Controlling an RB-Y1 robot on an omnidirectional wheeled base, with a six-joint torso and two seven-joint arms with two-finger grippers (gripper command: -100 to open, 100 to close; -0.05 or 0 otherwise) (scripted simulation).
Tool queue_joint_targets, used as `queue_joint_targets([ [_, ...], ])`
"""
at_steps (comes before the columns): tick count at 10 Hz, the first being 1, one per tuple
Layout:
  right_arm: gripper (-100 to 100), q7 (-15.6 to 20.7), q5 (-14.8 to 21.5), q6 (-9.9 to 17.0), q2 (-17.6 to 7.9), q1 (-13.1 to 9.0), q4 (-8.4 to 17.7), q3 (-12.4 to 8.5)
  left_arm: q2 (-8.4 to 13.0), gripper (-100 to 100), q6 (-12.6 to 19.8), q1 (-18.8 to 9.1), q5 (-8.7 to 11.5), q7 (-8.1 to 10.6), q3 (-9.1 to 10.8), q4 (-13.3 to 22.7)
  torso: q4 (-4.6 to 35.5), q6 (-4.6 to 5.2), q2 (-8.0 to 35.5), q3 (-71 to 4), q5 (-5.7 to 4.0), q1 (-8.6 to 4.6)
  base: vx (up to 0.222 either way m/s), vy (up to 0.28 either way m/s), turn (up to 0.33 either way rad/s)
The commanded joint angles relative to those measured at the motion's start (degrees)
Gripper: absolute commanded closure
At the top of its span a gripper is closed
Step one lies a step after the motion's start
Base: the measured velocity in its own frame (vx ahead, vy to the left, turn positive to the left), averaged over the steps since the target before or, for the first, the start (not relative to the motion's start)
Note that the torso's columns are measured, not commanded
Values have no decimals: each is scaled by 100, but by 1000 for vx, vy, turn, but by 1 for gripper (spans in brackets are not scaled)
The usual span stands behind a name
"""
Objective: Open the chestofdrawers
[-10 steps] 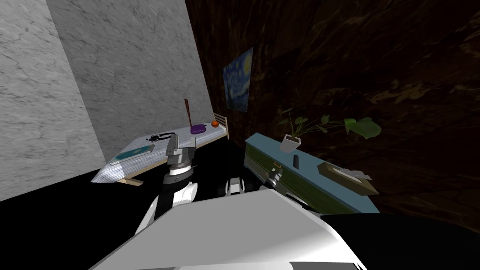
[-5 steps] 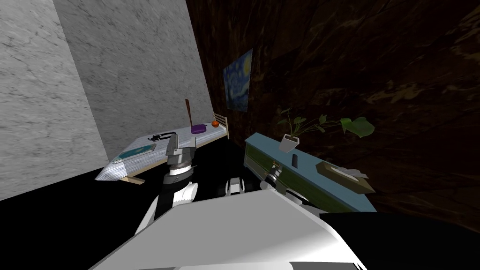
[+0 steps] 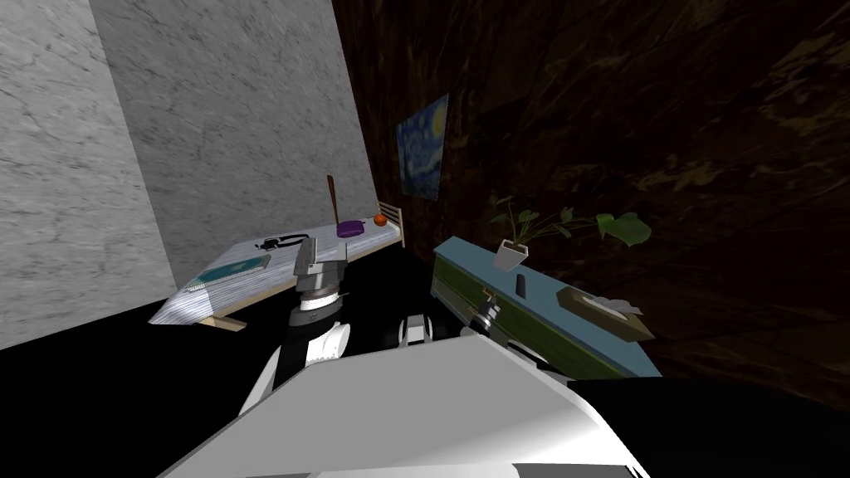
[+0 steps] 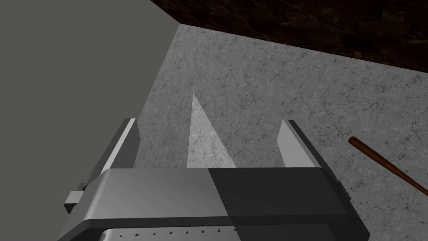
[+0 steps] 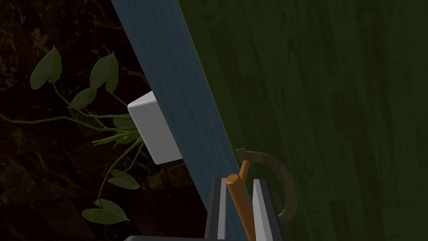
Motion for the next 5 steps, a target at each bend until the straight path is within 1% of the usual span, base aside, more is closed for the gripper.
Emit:
queue_joint_targets([
  [1, 100, 124, -61, -184, -51, -130, -33, -30, -1, 0, 0, -1, 0, 0, -1, 0, 6, 3, 36, 20, 4, 25, -128, 110, 6],
  [4, 100, 279, -137, -414, -114, -292, -74, -68, -1, 0, 0, -2, 0, 0, -1, 0, 9, 2, 18, 8, 19, 33, -129, 120, 4],
  [5, 100, 279, -137, -414, -114, -292, -74, -68, -1, 0, 0, -2, 0, 0, -1, 0, 7, -3, 8, 2, 17, 30, -94, 79, 8],
])
